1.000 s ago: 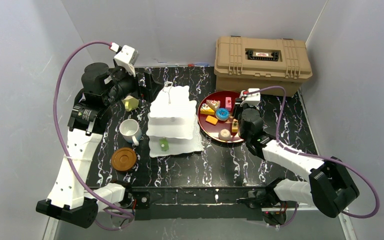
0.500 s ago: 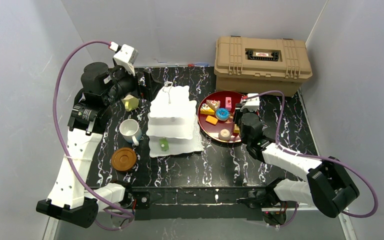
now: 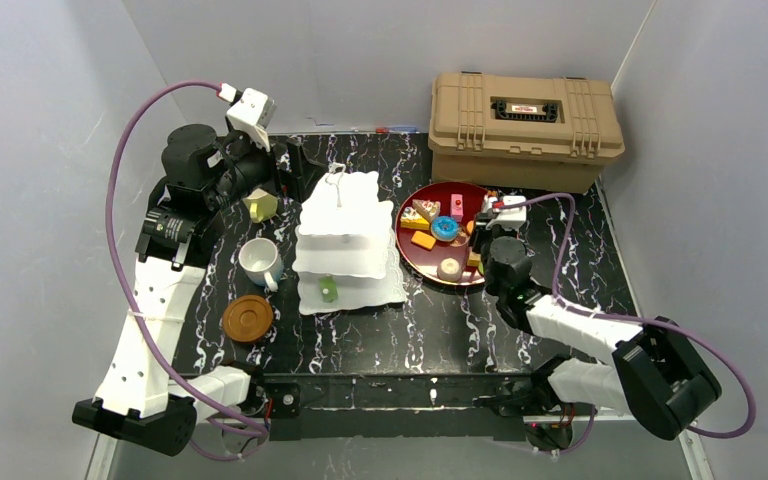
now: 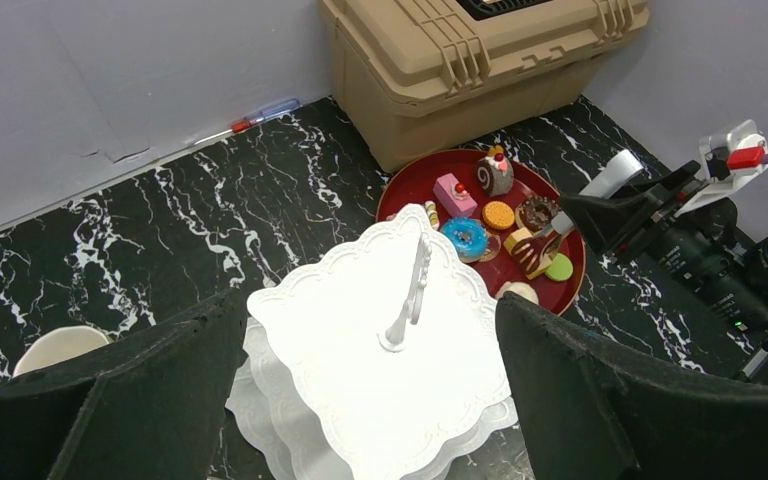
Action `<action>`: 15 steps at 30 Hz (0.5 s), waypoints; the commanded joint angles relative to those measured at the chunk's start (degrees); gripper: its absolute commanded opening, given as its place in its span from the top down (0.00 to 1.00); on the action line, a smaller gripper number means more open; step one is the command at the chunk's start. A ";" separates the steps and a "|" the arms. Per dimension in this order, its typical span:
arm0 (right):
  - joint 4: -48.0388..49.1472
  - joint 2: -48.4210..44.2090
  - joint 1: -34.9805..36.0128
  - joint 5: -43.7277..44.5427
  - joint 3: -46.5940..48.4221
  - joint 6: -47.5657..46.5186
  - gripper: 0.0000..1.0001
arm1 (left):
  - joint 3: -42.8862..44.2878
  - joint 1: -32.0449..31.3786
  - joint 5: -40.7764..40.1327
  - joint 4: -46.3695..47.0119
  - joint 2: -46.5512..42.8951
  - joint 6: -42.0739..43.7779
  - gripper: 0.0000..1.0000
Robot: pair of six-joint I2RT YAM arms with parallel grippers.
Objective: Serve the afternoon tea
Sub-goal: Pick up the desert from the tray.
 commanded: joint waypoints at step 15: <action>2.99 -0.50 -0.19 0.35 -4.80 0.64 0.79 | 0.68 0.45 1.35 0.24 -0.19 -0.18 0.08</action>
